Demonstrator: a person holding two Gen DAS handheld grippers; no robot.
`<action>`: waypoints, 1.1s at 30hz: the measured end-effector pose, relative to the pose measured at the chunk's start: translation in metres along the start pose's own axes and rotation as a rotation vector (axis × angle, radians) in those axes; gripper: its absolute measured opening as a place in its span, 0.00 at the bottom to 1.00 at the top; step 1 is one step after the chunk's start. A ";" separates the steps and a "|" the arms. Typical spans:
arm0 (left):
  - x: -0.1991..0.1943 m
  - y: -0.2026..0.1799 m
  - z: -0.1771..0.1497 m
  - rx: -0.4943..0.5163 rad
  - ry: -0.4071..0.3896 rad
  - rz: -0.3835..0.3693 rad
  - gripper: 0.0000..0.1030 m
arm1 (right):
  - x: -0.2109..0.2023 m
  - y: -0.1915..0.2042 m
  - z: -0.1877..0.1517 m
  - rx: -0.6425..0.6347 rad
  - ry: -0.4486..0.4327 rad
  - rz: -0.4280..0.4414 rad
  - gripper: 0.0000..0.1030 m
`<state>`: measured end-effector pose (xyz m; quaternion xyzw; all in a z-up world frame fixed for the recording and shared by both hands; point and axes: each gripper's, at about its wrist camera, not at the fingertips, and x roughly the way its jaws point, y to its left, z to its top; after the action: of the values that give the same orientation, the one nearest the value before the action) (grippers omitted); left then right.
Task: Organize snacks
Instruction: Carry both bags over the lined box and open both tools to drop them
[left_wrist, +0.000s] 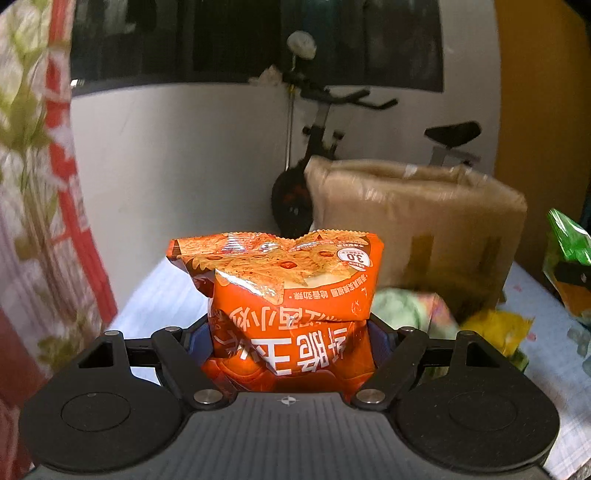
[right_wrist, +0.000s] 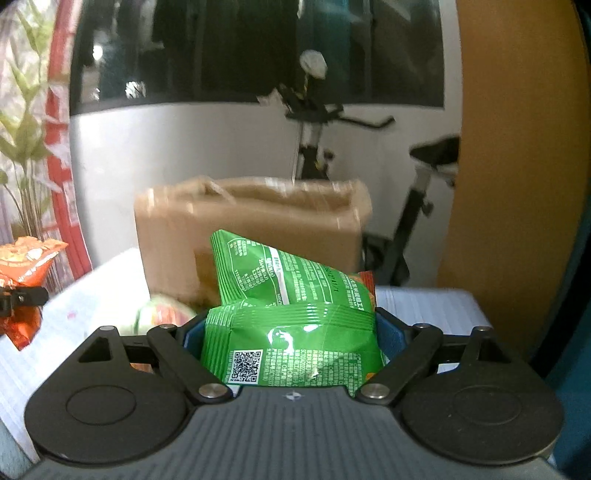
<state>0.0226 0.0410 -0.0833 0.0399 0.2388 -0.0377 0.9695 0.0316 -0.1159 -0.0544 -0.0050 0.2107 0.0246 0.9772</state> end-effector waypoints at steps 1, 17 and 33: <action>0.001 -0.003 0.009 0.011 -0.018 -0.008 0.80 | 0.002 -0.001 0.010 0.002 -0.024 0.015 0.86; 0.093 -0.068 0.156 0.109 -0.129 -0.176 0.80 | 0.103 -0.036 0.119 -0.014 -0.235 0.155 0.86; 0.214 -0.084 0.179 0.056 0.023 -0.208 0.87 | 0.182 -0.065 0.116 0.153 -0.070 0.184 0.97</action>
<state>0.2864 -0.0716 -0.0304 0.0425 0.2517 -0.1443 0.9560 0.2477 -0.1702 -0.0238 0.0897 0.1773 0.0984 0.9751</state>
